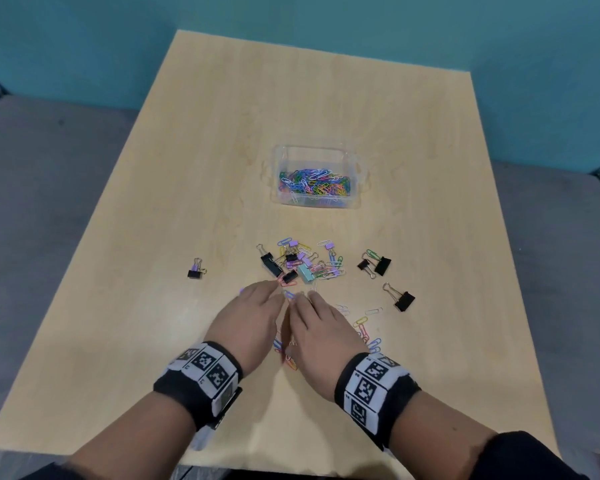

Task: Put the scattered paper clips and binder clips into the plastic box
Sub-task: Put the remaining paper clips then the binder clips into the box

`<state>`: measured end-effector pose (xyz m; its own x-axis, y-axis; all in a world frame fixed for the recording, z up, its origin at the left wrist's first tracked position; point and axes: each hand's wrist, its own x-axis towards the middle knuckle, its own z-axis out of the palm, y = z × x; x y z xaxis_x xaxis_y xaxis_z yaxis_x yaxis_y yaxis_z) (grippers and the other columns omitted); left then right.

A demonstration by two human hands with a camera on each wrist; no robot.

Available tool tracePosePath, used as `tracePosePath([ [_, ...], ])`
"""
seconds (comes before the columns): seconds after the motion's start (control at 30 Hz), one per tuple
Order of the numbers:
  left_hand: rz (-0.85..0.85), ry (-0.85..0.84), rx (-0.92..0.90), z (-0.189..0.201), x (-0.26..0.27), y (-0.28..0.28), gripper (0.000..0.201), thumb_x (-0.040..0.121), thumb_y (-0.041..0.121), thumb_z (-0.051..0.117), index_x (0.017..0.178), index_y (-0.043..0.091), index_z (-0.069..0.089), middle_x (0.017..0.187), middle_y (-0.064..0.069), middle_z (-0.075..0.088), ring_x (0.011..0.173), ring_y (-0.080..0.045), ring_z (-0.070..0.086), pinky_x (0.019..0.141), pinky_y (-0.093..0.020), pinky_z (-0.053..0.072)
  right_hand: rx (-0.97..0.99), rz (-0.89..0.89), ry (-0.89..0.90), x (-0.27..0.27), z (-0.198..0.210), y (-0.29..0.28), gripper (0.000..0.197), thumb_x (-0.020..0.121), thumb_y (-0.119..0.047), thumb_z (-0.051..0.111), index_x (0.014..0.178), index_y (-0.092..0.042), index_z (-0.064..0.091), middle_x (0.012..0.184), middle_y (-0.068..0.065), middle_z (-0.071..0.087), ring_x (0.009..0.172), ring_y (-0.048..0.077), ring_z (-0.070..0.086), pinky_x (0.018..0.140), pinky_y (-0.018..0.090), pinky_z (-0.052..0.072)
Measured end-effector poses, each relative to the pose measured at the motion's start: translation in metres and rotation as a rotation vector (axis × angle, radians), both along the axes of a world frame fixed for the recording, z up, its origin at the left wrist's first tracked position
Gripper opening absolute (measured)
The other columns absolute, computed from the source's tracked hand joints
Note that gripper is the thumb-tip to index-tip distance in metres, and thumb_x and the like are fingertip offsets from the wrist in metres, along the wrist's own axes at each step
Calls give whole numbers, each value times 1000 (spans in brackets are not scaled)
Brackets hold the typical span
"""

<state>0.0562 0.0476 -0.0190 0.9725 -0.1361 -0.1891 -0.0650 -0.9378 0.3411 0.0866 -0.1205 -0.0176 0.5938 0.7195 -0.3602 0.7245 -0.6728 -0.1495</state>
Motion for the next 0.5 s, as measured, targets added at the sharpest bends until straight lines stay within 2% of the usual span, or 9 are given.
tracePosePath([
  [0.1,-10,11,-11,-4,2,5,48,74,15,29,107,9,64,123,-12,60,110,-29,58,89,-37,52,67,25,-30,-4,4,-5,53,89,-40,50,128,-4,44,126,14,48,119,36,43,95,46,44],
  [0.27,-87,43,76,1,7,12,49,74,16,30,104,8,68,114,-9,66,106,-30,60,91,-38,51,60,8,-47,8,0,12,67,90,-40,49,140,1,33,145,20,36,135,40,30,106,49,36],
  [0.43,-121,44,70,1,6,19,48,72,15,30,101,13,69,104,-1,69,99,-27,61,86,-38,51,29,11,-45,14,-3,18,71,91,-41,48,145,-1,24,151,19,27,139,40,23,109,50,29],
  [0.5,-130,4,20,2,3,19,46,73,14,30,95,14,70,97,1,70,94,-25,62,82,-36,52,30,19,-35,15,-4,20,72,91,-40,46,146,-3,18,153,18,21,141,40,18,110,50,25],
])
